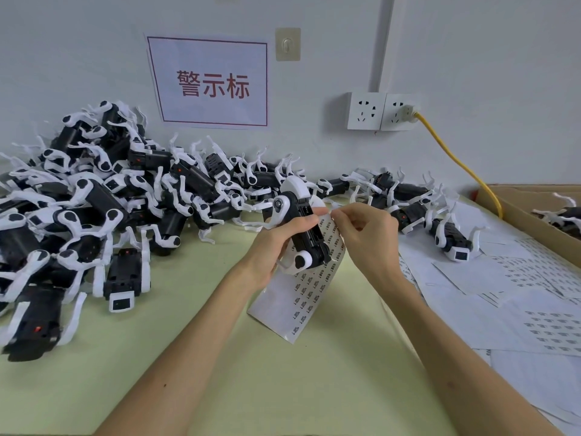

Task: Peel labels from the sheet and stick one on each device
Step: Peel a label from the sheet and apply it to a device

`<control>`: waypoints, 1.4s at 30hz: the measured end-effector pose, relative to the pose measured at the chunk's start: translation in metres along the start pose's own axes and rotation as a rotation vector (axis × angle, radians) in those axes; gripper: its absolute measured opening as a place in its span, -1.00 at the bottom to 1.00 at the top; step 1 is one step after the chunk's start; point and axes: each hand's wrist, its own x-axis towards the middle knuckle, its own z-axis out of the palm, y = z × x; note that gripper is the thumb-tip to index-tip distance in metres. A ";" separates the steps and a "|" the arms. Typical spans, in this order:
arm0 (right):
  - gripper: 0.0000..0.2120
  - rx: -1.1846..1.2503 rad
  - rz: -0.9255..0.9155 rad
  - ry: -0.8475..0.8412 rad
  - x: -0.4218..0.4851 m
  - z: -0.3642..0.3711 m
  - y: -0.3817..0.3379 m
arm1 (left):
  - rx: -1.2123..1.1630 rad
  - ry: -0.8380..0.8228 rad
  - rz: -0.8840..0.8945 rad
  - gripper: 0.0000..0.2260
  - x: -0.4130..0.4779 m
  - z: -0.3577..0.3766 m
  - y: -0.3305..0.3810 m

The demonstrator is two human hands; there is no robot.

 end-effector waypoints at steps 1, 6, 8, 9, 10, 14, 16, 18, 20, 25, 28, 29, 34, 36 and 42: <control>-0.89 0.010 -0.001 -0.025 0.001 -0.002 0.000 | -0.003 0.000 0.002 -0.58 0.000 0.000 0.000; -0.90 0.040 -0.006 -0.122 0.000 -0.004 -0.003 | 0.000 -0.016 0.005 -0.46 0.000 -0.002 0.000; -0.91 0.012 -0.008 -0.118 0.001 -0.004 -0.002 | 0.017 -0.001 0.018 -0.45 0.000 -0.002 0.000; -0.91 0.001 -0.010 -0.117 0.002 -0.004 -0.001 | 0.024 0.000 0.023 -0.46 0.000 -0.002 0.000; -0.90 -0.006 -0.012 -0.115 0.002 -0.004 0.000 | 0.027 -0.003 0.024 -0.47 0.000 -0.002 0.000; -0.88 -0.042 -0.022 -0.089 0.002 -0.002 0.001 | 0.029 -0.020 0.014 -0.48 0.000 -0.003 0.000; -0.86 -0.044 -0.019 -0.075 0.002 -0.002 0.002 | 0.020 -0.015 0.019 -0.47 0.000 -0.001 0.000; -0.87 -0.041 -0.016 -0.061 0.003 -0.003 0.002 | 0.008 0.004 0.021 -0.46 0.001 0.000 0.000; -0.88 -0.037 0.001 -0.027 0.003 -0.003 0.002 | 0.021 0.020 0.019 -0.47 0.001 0.000 0.000; -0.84 0.051 0.078 0.074 0.006 -0.008 0.000 | 0.059 0.073 0.008 -0.60 0.003 -0.002 -0.002; -0.80 0.098 0.070 0.054 0.006 -0.010 -0.003 | 0.055 0.187 -0.043 -0.65 0.006 -0.004 -0.005; -0.79 0.099 0.066 0.044 0.006 -0.009 -0.004 | 0.057 0.228 -0.055 -0.71 0.007 -0.005 -0.006; -0.65 0.080 0.037 -0.008 0.003 -0.005 -0.005 | 0.081 0.334 0.004 -0.90 0.007 -0.009 -0.004; -0.63 0.079 0.020 -0.032 0.003 -0.005 -0.006 | 0.036 0.250 0.046 -0.72 0.008 -0.011 -0.003; -0.67 -0.004 -0.081 -0.080 -0.001 -0.001 -0.006 | 0.082 0.075 0.121 -0.54 0.005 -0.002 -0.005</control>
